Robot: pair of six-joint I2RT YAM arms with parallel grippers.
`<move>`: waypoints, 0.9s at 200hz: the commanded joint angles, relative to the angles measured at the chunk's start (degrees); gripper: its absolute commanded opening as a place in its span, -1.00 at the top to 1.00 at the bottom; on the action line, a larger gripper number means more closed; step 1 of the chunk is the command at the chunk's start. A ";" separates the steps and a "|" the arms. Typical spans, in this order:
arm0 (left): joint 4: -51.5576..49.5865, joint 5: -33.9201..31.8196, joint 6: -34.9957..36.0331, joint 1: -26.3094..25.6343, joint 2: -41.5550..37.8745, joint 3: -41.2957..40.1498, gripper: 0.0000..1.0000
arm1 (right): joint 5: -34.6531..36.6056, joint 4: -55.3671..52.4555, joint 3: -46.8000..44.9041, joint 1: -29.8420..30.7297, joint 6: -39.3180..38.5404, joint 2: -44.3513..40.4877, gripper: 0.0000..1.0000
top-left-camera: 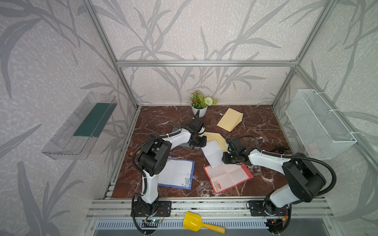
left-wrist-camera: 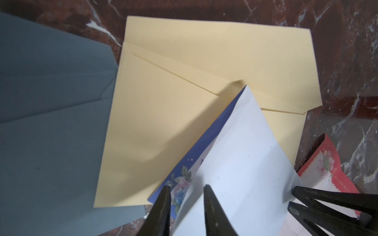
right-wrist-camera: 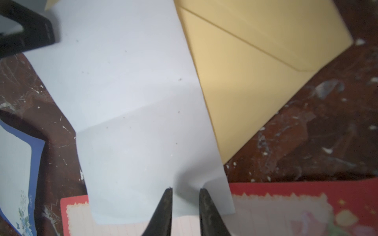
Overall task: Fold the letter paper in half and place it into the envelope
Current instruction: Adjust the letter paper inside the envelope.
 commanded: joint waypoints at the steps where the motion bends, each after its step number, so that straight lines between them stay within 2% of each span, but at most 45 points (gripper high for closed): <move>1: -1.79 1.88 0.80 -0.05 -1.42 -0.31 0.46 | 0.58 -0.35 1.99 -0.23 -0.97 0.72 0.50; 12: -2.11 2.20 0.80 -0.12 -1.62 -0.26 0.57 | 0.52 -0.37 2.24 -0.30 -1.05 0.69 0.50; 40: -2.80 2.53 0.64 -0.07 -2.37 -0.32 1.00 | 0.49 -0.37 2.67 -0.53 -1.21 0.59 0.49; 64: -4.15 -0.03 -0.82 0.05 -3.48 -0.23 1.00 | 0.41 -0.76 3.32 -0.81 -1.49 0.42 0.47; 82: -4.11 -2.69 -3.22 0.01 -5.19 -0.94 1.00 | 0.29 -1.09 4.00 -1.04 -1.49 0.03 0.39; 122: 6.27 -8.63 -12.84 -0.24 -14.00 -9.55 1.00 | -0.11 -2.08 5.95 -1.18 -1.84 -1.08 0.23; 180: 21.22 -19.90 -25.85 -2.53 -20.72 -23.48 1.00 | -0.20 -2.85 10.65 0.98 -2.89 -0.28 0.23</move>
